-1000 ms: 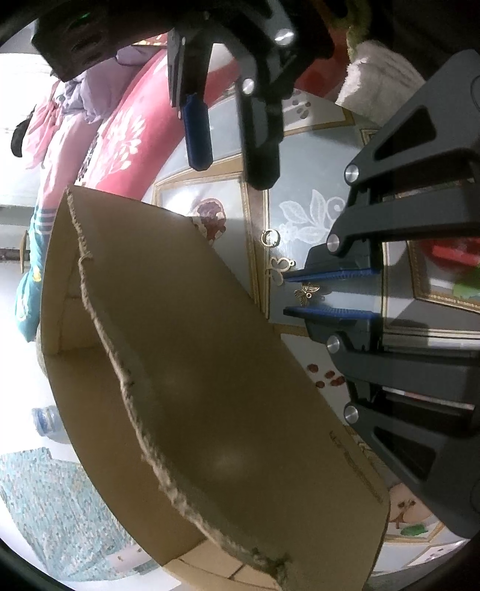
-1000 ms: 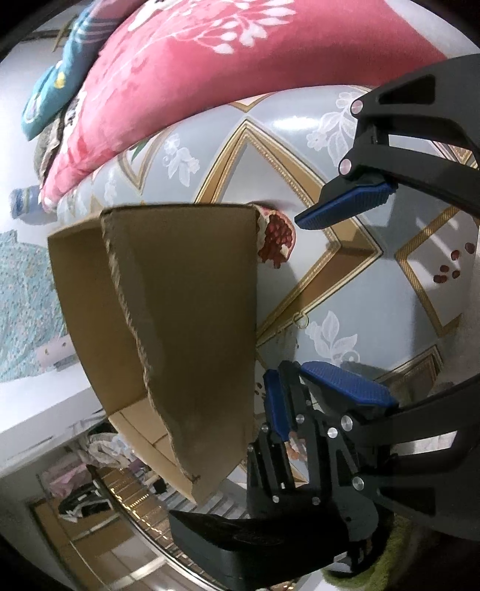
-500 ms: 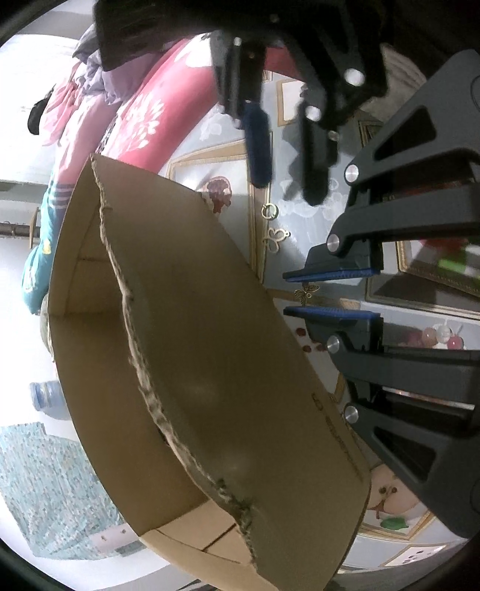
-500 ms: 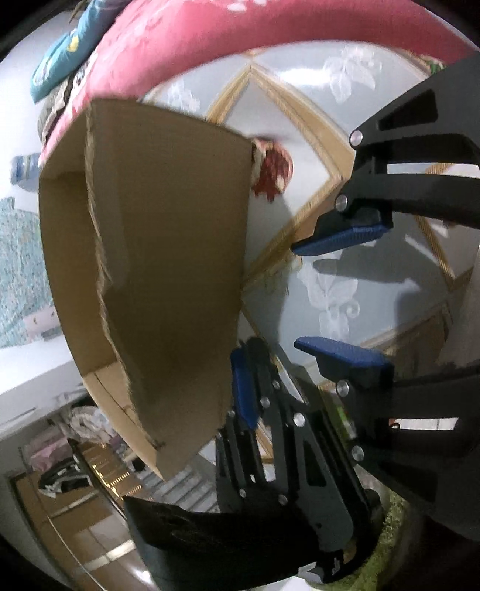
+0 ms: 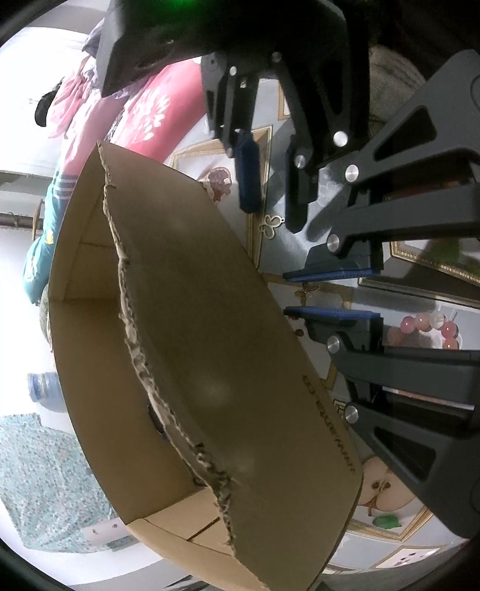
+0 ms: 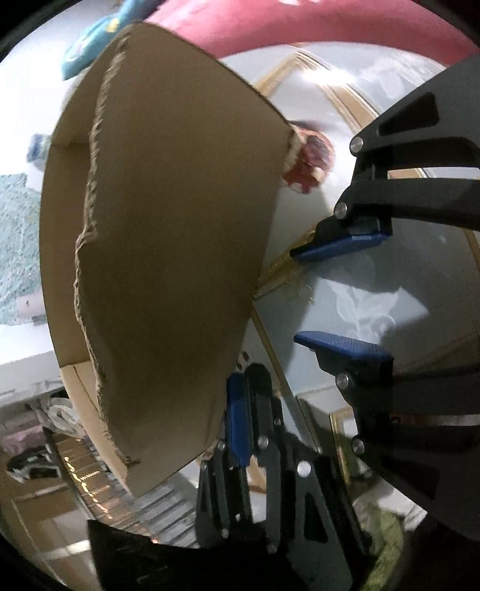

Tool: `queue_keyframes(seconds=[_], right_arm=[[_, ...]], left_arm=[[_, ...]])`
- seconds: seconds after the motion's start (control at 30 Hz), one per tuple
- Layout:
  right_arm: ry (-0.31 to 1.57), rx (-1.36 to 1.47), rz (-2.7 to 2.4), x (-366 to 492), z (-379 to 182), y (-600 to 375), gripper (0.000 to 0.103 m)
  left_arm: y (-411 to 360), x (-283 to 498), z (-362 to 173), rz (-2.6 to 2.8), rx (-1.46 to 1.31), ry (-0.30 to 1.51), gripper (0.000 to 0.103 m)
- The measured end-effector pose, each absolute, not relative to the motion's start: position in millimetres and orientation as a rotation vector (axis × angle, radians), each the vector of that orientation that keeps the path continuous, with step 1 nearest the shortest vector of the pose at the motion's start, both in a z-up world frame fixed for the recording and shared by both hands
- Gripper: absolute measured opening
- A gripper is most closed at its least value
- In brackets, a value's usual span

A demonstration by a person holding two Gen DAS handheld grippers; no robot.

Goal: Organize jewelry
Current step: 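Grasp an earring with the left gripper while the right gripper closes on another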

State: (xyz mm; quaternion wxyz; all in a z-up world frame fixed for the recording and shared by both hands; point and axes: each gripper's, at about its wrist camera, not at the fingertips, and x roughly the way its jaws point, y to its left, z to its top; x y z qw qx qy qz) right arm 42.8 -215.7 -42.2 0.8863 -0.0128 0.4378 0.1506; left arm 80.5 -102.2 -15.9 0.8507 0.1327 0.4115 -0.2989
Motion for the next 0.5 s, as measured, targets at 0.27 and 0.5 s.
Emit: queue_keyframes(seconds=[0.27, 0.5], right_arm=[[0.907, -0.123, 0.352, 50, -39, -215, 0.025], [0.918, -0.102, 0.369, 54, -39, -216, 0.012]], left_arm=[[-100, 83, -18, -0.628, 0.265, 0.872, 0.012], [-99, 84, -19, -0.629, 0.262, 0.874, 0.012]])
